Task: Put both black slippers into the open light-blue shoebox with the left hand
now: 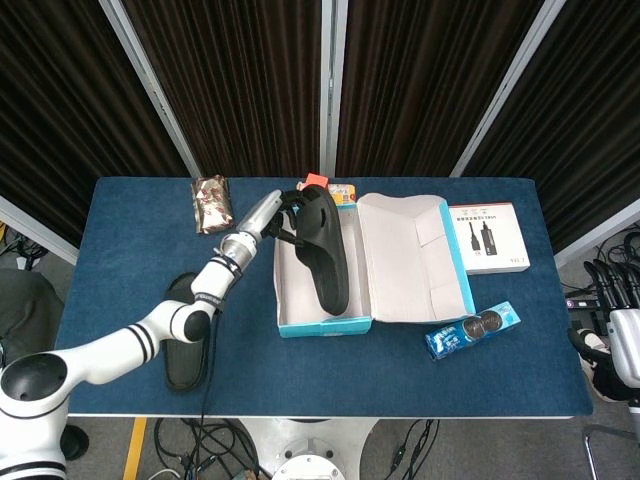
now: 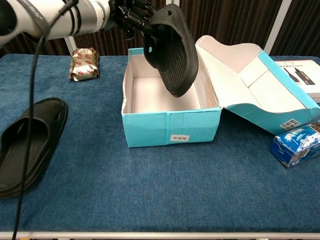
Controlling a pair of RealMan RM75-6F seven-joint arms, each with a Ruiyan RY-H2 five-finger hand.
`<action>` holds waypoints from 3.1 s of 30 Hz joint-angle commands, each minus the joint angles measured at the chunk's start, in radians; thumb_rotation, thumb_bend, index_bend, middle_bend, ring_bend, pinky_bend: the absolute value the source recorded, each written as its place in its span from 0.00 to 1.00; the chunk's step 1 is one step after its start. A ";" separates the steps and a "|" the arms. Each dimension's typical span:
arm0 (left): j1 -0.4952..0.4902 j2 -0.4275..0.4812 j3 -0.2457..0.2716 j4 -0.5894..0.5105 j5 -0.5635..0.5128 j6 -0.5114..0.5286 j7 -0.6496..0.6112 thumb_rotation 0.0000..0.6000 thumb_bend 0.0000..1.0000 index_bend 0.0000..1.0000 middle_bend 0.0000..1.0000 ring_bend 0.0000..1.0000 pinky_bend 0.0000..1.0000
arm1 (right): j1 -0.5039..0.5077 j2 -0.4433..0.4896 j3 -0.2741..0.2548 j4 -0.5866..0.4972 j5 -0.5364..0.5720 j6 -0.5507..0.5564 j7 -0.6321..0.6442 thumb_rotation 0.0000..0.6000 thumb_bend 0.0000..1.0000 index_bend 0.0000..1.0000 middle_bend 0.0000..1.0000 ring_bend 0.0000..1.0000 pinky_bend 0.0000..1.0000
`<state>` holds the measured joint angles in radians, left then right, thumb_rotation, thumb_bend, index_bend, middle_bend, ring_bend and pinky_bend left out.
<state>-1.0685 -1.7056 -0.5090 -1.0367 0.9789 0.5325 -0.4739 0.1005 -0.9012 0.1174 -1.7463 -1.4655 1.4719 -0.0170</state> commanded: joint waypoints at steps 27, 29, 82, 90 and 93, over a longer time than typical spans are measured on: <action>-0.083 -0.292 0.118 0.406 0.252 0.155 -0.191 1.00 0.00 0.58 0.57 0.55 0.80 | -0.002 -0.001 -0.002 0.003 0.019 -0.004 0.000 1.00 0.14 0.00 0.08 0.00 0.02; -0.085 -0.294 0.119 0.405 0.243 0.133 -0.186 1.00 0.00 0.58 0.57 0.55 0.80 | -0.002 -0.001 -0.003 0.002 0.018 -0.003 0.001 1.00 0.14 0.00 0.08 0.00 0.02; -0.088 -0.239 0.106 0.312 0.080 -0.016 0.212 1.00 0.00 0.04 0.01 0.00 0.32 | 0.000 0.006 -0.005 -0.016 0.013 -0.003 -0.007 1.00 0.15 0.00 0.08 0.00 0.02; -0.058 -0.085 0.128 0.095 -0.014 -0.014 0.367 1.00 0.00 0.03 0.00 0.00 0.26 | 0.001 0.001 -0.008 -0.010 0.000 0.000 0.006 1.00 0.15 0.00 0.08 0.00 0.02; -0.045 -0.027 0.143 0.013 -0.053 0.015 0.437 1.00 0.00 0.03 0.00 0.00 0.26 | -0.001 0.002 -0.008 -0.010 -0.001 0.004 0.011 1.00 0.16 0.00 0.08 0.00 0.02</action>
<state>-1.1285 -1.7786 -0.3798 -0.9695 0.9611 0.5237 -0.0874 0.0996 -0.8989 0.1093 -1.7559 -1.4666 1.4757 -0.0066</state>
